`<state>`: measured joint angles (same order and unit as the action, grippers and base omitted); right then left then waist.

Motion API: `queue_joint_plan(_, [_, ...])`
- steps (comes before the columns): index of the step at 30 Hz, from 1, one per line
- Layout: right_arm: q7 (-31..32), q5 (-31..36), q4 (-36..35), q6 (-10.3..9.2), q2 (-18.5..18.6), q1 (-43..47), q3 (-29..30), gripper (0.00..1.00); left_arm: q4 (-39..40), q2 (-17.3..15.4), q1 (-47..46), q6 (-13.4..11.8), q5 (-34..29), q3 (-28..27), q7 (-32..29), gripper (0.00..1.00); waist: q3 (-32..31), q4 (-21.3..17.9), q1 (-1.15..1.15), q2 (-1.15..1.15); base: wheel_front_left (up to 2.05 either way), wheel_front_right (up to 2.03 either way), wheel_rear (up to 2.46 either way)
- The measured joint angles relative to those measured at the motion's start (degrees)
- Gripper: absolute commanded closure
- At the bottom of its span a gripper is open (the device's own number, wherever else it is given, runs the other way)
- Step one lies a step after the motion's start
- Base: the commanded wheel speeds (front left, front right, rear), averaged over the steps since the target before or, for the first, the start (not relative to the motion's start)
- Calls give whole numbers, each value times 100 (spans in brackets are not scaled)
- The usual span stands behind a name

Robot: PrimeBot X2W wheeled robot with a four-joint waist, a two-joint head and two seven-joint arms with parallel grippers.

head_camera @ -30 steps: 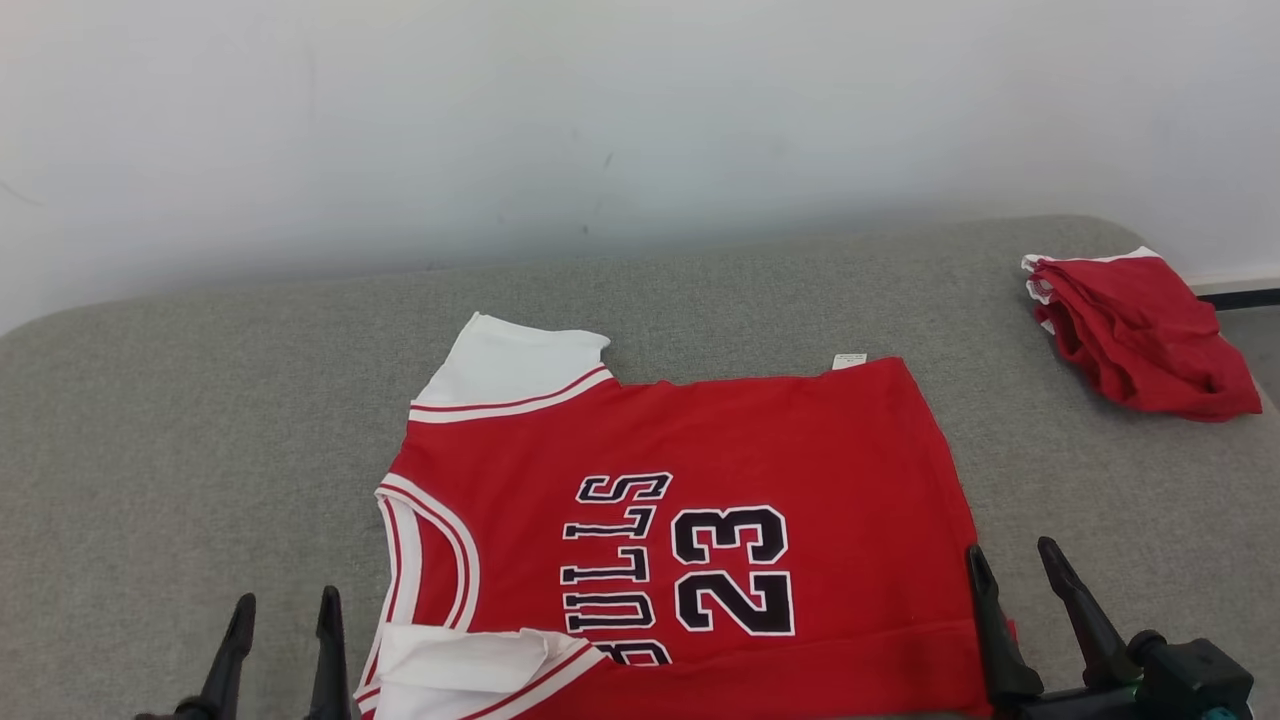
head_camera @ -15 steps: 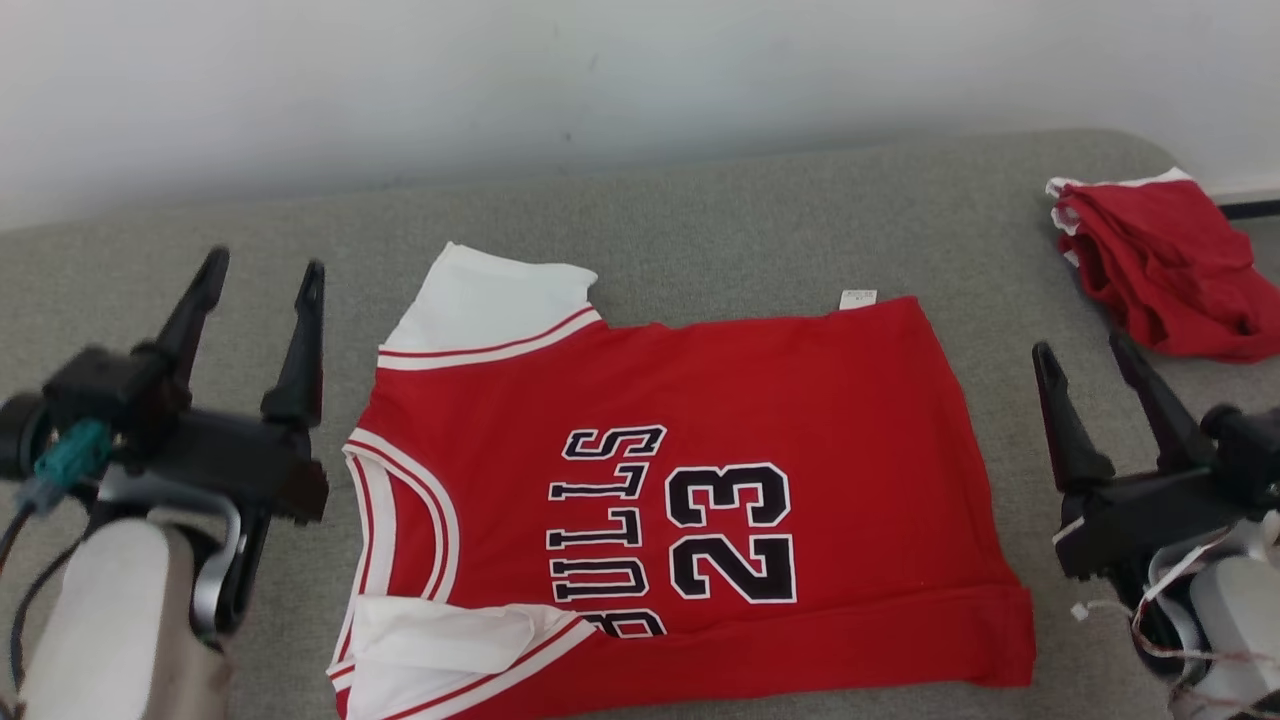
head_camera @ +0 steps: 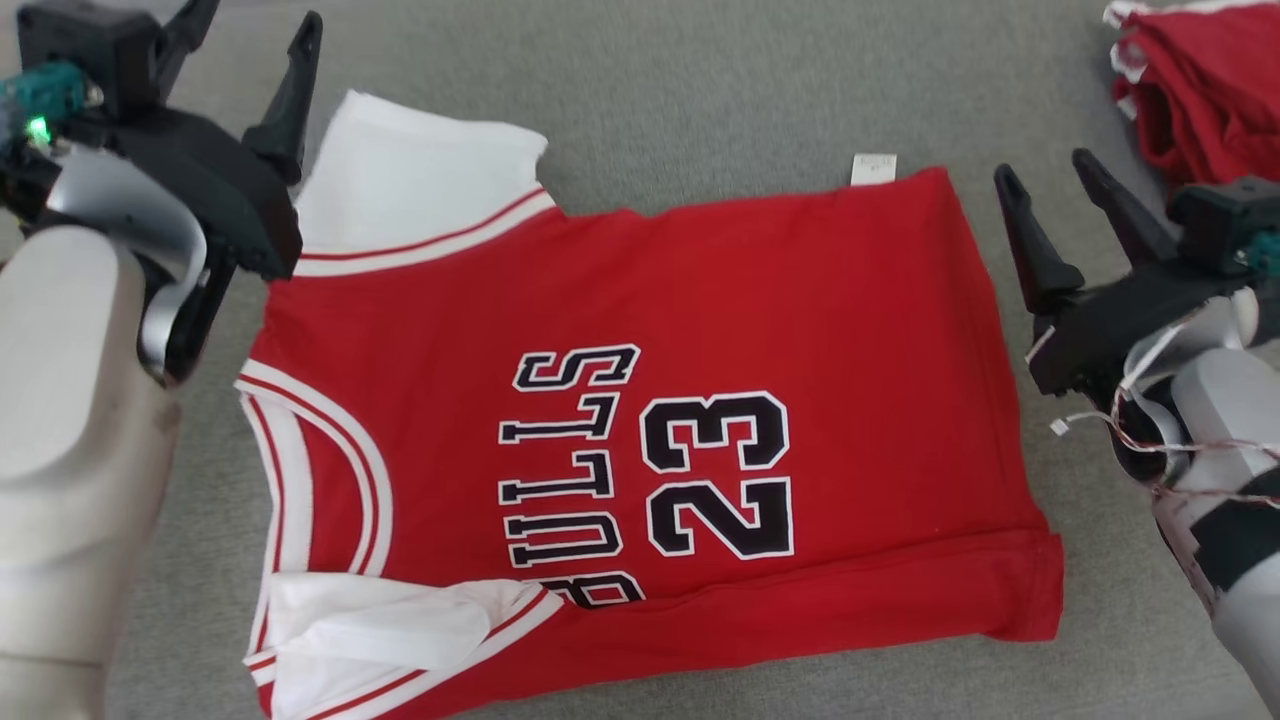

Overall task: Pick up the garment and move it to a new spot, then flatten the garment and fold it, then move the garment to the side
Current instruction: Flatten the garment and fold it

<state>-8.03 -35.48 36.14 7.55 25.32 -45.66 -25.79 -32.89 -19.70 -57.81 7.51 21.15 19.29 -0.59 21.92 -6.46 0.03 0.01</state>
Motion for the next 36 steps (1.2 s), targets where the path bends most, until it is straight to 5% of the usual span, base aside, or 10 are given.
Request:
queue_joint_plan(10, [68,-411,798,0,-247,-904,-936,0,-1129,-118,-944,0,434,883,-382,0,659,-179,-1,0,0,0,0])
queue_joint_plan(29, [-162,-1233,1497,0,-627,-1837,-2417,0,-2772,-27,-1707,1,1070,1504,-569,0,1036,-578,-3,-1,0,0,0])
queue_joint_plan(30, [-163,-1287,1513,0,-638,-1871,-2471,26,-2802,-14,-1723,0,1083,1532,-559,0,1040,-588,-3,-1,0,0,0])
queue_joint_plan(32, [-171,-1418,1555,0,-637,-1910,-2551,100,-2855,37,-1768,-14,1146,1635,-670,88,1042,-582,-3,-1,0,0,0])
queue_joint_plan(33, [-209,-1480,1573,0,-635,-1921,-2587,100,-2851,55,-1799,-22,1187,1685,-691,100,1036,-568,-3,-1,0,0,0])
queue_joint_plan(36, [-325,-1618,1652,0,-592,-1930,-2668,100,-2800,112,-1789,1,1356,1812,-558,100,992,-508,-3,0,0,0,0])
